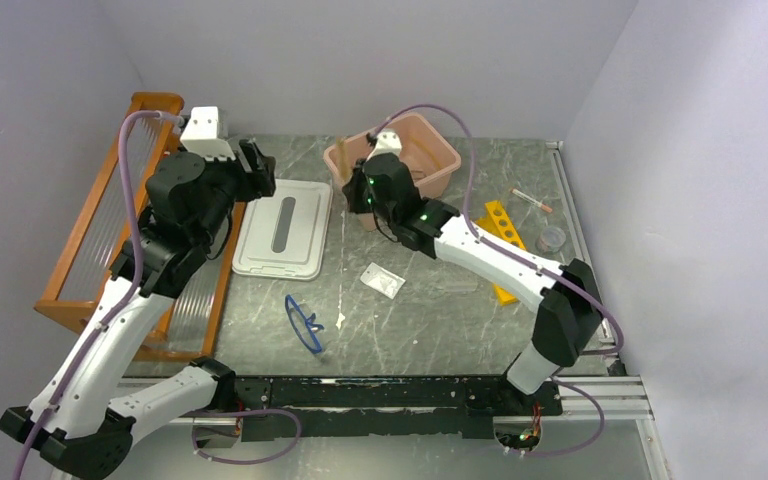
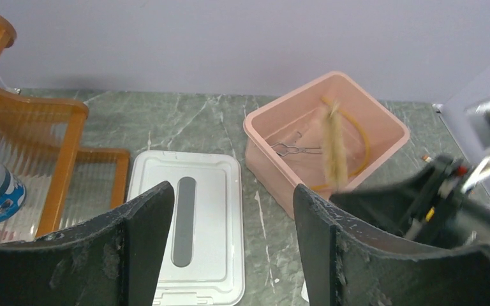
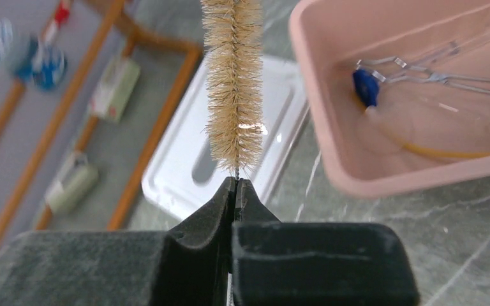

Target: Organize the chemistry lab equipment

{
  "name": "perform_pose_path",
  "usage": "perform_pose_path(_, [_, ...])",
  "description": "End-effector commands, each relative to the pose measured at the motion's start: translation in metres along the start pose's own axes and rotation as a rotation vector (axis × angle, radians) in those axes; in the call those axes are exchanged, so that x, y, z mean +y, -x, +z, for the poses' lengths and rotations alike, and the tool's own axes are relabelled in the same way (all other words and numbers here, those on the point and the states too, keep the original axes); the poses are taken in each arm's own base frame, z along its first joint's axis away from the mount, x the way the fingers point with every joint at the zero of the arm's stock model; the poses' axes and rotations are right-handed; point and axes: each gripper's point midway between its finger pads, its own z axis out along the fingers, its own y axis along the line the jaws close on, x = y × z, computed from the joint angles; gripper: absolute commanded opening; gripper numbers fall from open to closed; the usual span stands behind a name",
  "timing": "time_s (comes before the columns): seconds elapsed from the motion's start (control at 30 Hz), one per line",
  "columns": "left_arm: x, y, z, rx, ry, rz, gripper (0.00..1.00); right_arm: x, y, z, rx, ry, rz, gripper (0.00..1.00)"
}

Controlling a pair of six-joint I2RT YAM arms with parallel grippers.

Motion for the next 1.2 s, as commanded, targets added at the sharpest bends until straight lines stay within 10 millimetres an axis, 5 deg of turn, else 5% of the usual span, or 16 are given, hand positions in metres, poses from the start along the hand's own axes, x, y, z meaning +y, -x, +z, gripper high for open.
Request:
perform_pose_path(0.0, [-0.009, -0.022, 0.005, 0.072, -0.053, 0.006, 0.72, -0.03, 0.048, 0.024, -0.179, -0.149, 0.254, 0.0])
perform_pose_path(0.3, [-0.01, -0.093, 0.026, 0.183, -0.083, 0.025, 0.7, -0.097, 0.056, 0.077, -0.363, -0.392, 0.566, 0.0])
perform_pose_path(0.47, [0.01, -0.106, 0.033, 0.18, 0.01, 0.072, 0.7, -0.126, 0.053, 0.108, -0.438, -0.51, 0.636, 0.0])
perform_pose_path(0.73, [0.013, -0.14, 0.041, 0.22, 0.008, 0.084, 0.7, -0.167, 0.038, 0.146, -0.447, -0.591, 0.709, 0.0])
perform_pose_path(1.17, [0.017, -0.167, 0.048, 0.282, 0.018, 0.116, 0.69, -0.19, 0.016, 0.189, -0.376, -0.586, 0.753, 0.0])
